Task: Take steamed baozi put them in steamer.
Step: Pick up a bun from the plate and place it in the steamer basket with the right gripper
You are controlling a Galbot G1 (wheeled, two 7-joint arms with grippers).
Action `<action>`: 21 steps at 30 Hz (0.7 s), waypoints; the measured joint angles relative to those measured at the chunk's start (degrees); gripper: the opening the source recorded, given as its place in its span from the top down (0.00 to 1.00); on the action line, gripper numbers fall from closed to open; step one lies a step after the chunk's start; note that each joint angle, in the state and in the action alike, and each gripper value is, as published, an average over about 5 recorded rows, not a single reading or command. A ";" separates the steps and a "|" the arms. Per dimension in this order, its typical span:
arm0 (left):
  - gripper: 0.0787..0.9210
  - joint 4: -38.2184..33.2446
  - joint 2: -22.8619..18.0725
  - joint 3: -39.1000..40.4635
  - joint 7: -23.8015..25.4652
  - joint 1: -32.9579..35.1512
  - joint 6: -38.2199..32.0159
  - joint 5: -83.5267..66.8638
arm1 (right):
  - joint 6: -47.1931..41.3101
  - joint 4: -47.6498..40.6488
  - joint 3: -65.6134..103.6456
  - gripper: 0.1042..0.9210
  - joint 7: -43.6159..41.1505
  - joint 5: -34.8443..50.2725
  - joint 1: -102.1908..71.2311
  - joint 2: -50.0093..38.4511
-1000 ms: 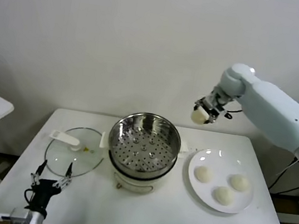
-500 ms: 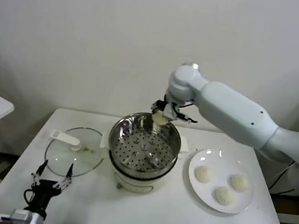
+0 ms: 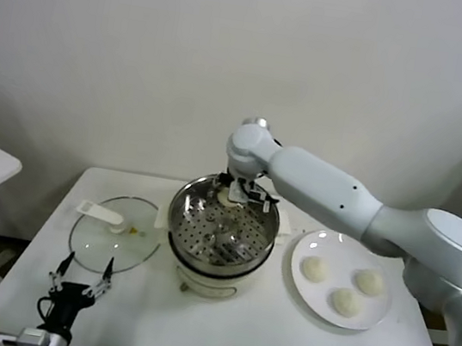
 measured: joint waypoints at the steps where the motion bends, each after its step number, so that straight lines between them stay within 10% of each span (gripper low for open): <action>1: 0.12 0.08 -0.05 0.04 -0.01 -0.03 -0.03 0.01 | 0.17 -0.46 0.06 0.28 0.04 -0.38 -0.33 0.31; 21: 0.12 0.75 -0.25 0.22 -0.19 -0.36 0.15 0.10 | 2.62 -5.52 1.30 0.23 1.09 -5.10 -3.63 3.40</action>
